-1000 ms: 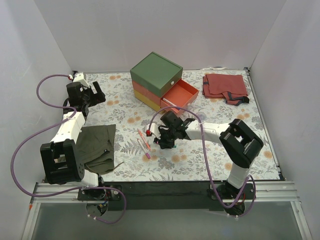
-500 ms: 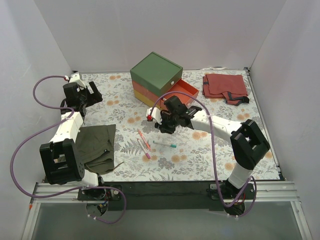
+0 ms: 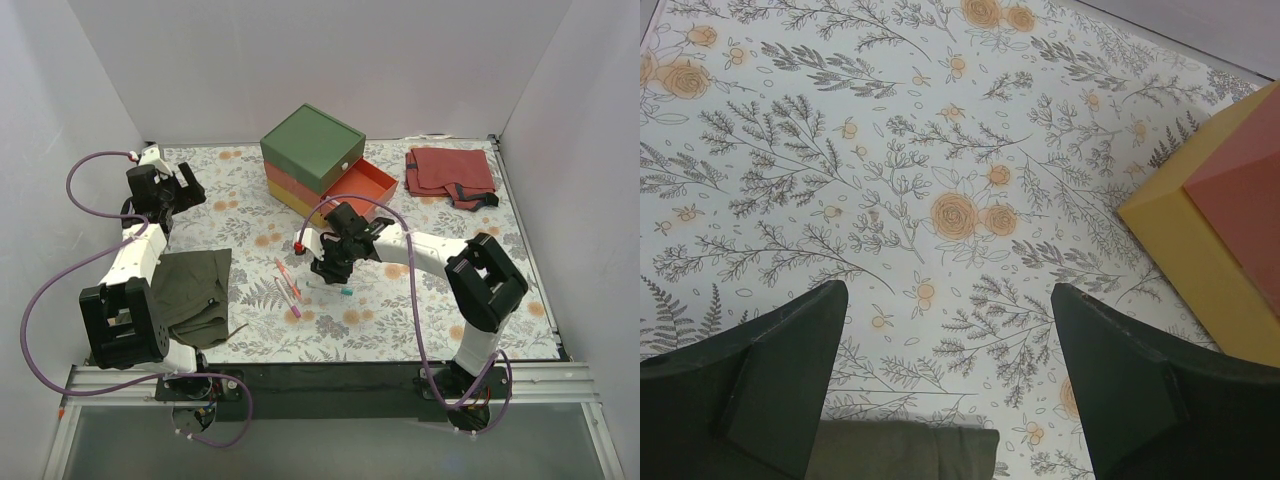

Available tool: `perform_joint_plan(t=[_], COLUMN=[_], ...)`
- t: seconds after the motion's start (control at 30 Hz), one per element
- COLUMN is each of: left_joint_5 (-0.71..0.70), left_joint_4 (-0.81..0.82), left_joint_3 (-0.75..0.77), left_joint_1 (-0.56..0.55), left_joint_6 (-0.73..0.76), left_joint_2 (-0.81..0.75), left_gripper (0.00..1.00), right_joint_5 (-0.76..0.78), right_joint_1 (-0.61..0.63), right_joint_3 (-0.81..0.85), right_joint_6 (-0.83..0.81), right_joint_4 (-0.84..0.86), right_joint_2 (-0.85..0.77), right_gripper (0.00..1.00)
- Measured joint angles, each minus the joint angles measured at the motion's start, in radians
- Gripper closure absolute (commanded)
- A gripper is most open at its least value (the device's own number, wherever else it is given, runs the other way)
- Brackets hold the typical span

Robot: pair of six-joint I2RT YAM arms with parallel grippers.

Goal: Sort the stationery into containers
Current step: Pick up the pen from the center of the board.

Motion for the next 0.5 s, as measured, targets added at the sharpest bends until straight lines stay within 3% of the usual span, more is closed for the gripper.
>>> perform_joint_plan(t=[0.4, 0.5], left_joint_5=[-0.001, -0.001], left_joint_4=[0.000, 0.000], left_joint_3=[-0.003, -0.003], left_joint_1=[0.002, 0.002], left_joint_6=[-0.002, -0.002], left_joint_2=[0.000, 0.000], left_gripper=[0.16, 0.16], right_joint_5=[-0.024, -0.027], right_joint_1=[0.014, 0.020], right_joint_3=[0.000, 0.000], right_joint_6=[0.000, 0.000], right_joint_4=[-0.008, -0.009], right_joint_2=[0.063, 0.071], right_gripper=[0.53, 0.58])
